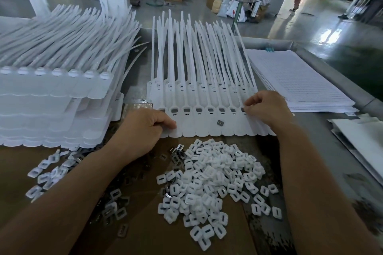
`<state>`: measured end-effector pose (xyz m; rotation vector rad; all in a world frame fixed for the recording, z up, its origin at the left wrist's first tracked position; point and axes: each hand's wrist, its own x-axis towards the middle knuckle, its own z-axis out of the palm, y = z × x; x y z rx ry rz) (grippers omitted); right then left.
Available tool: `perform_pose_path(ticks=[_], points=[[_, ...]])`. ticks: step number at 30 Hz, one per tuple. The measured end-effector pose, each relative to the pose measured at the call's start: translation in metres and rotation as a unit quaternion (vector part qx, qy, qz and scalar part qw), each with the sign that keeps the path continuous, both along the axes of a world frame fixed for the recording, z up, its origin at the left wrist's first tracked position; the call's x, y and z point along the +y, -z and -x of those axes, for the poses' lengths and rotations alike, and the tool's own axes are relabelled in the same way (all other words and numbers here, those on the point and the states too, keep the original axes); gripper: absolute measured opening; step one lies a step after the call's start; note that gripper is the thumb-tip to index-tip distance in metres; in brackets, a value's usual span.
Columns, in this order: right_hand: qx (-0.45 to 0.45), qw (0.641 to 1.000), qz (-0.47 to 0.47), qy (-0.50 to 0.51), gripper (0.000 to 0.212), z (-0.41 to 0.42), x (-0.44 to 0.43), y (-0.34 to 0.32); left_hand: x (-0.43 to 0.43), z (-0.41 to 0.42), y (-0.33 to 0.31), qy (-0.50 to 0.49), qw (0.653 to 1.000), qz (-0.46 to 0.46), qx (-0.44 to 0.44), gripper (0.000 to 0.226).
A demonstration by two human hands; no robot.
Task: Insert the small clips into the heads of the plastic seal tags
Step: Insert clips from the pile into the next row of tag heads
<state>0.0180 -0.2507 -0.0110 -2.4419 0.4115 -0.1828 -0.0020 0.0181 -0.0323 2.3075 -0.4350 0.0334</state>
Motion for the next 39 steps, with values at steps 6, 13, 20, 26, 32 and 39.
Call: perform_pose_path(ticks=[6,13,20,26,32,39], points=[[-0.001,1.0,-0.006,0.01,0.012,-0.003,0.001,-0.001,0.001,-0.001,0.0,0.0,1.0,0.002,-0.002,0.039],[-0.061,0.996,0.063,-0.021,0.007,0.0,0.007,-0.009,0.002,-0.003,0.0,-0.003,1.0,-0.001,-0.001,0.041],[0.013,0.972,0.061,-0.226,0.008,0.014,0.034,-0.025,0.002,-0.002,-0.001,-0.002,1.0,-0.002,0.003,0.041],[0.058,0.964,0.094,-0.241,0.009,0.016,0.044,-0.021,0.001,-0.001,-0.002,0.0,1.0,-0.008,0.0,0.039],[0.077,0.963,0.101,-0.236,0.006,0.015,0.047,-0.018,0.001,0.001,-0.001,-0.004,1.0,0.0,0.008,0.04],[0.063,0.971,0.055,-0.223,0.018,0.011,0.04,-0.015,0.002,0.0,0.0,-0.007,1.0,0.002,0.011,0.04]])
